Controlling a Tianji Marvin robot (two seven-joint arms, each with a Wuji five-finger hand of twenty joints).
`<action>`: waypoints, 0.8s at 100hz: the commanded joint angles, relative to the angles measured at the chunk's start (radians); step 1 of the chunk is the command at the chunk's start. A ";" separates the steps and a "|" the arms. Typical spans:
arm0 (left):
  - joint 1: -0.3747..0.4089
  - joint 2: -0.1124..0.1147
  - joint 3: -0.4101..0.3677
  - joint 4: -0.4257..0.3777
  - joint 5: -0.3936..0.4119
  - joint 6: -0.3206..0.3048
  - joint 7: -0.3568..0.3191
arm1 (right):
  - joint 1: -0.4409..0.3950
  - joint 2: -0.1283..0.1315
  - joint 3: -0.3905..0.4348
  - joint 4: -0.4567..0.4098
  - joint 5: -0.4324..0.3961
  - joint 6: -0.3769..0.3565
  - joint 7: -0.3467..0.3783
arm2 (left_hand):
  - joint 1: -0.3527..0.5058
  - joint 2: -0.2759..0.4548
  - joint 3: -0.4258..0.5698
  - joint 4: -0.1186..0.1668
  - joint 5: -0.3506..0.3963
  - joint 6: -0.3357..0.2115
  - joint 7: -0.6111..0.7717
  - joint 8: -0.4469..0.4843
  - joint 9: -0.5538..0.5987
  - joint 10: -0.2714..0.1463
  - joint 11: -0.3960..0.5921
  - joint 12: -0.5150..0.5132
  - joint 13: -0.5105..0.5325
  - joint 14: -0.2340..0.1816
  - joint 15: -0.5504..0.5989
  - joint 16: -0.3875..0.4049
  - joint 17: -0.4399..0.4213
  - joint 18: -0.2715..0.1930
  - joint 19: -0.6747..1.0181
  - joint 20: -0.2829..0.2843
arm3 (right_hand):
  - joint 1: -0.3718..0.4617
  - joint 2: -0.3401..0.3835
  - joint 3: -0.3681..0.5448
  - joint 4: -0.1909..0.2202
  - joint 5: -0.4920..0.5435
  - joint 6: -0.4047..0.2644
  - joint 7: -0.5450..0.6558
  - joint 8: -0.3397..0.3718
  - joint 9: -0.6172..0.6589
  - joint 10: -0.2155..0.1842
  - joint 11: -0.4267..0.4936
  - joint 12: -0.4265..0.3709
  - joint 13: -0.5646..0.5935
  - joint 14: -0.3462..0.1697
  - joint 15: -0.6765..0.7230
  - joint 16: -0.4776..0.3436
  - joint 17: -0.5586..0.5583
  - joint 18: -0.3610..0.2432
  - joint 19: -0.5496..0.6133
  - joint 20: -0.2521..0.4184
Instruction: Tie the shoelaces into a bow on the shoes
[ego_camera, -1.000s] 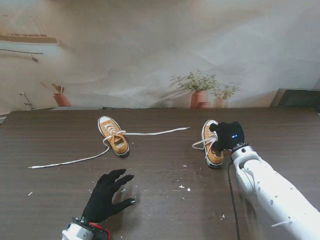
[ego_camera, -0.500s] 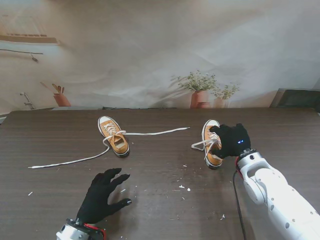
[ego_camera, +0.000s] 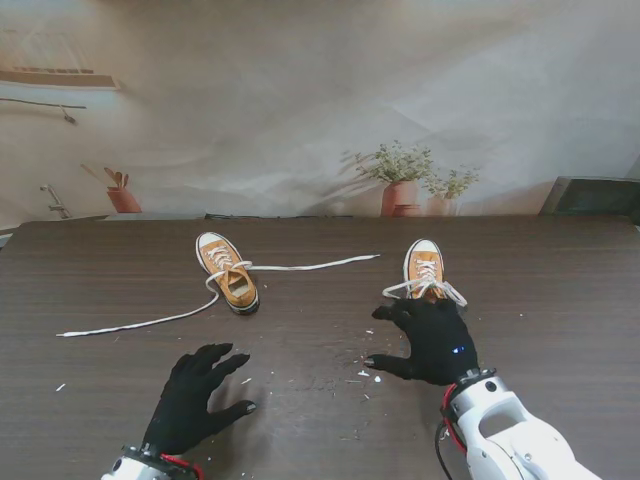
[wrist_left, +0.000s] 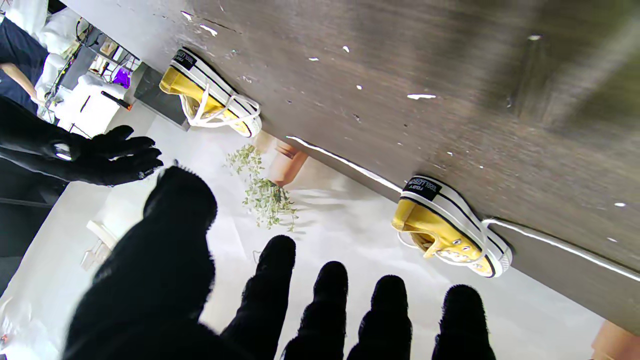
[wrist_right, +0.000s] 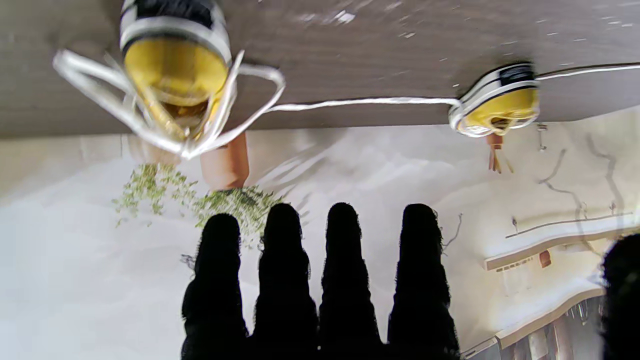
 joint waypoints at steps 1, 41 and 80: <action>0.013 0.003 -0.003 -0.017 0.006 0.006 -0.016 | -0.037 -0.006 -0.022 -0.004 0.016 0.001 0.009 | -0.005 0.037 -0.037 0.017 0.033 0.016 0.004 0.018 0.015 0.007 0.010 0.013 0.020 0.003 -0.003 0.021 0.000 0.005 0.002 0.015 | -0.054 0.033 -0.006 0.025 -0.034 -0.027 -0.031 -0.027 -0.038 -0.022 -0.039 -0.024 -0.047 -0.032 -0.046 -0.029 -0.039 -0.049 -0.058 -0.040; 0.001 -0.002 0.033 -0.039 0.071 0.131 0.074 | -0.143 -0.008 0.003 -0.044 0.118 -0.040 0.073 | 0.077 0.166 -0.163 0.051 0.163 0.035 0.038 0.033 0.173 0.022 0.066 0.031 0.134 0.028 0.025 0.031 0.083 0.013 -0.008 -0.044 | -0.053 0.115 -0.053 0.024 -0.067 -0.027 -0.057 -0.035 -0.087 -0.034 -0.097 -0.047 -0.175 -0.086 -0.126 -0.085 -0.163 -0.160 -0.190 -0.167; -0.217 0.018 0.073 -0.068 0.177 0.420 -0.071 | -0.202 -0.024 0.069 -0.058 0.161 -0.046 0.020 | 0.111 0.114 -0.084 0.109 0.138 0.033 0.038 0.022 0.138 0.020 0.087 0.028 0.086 0.028 0.111 0.039 0.104 0.025 0.008 -0.068 | -0.009 0.105 -0.066 0.029 -0.047 -0.007 -0.045 -0.026 -0.047 -0.011 -0.079 -0.040 -0.115 -0.046 -0.105 -0.072 -0.112 -0.111 -0.152 -0.147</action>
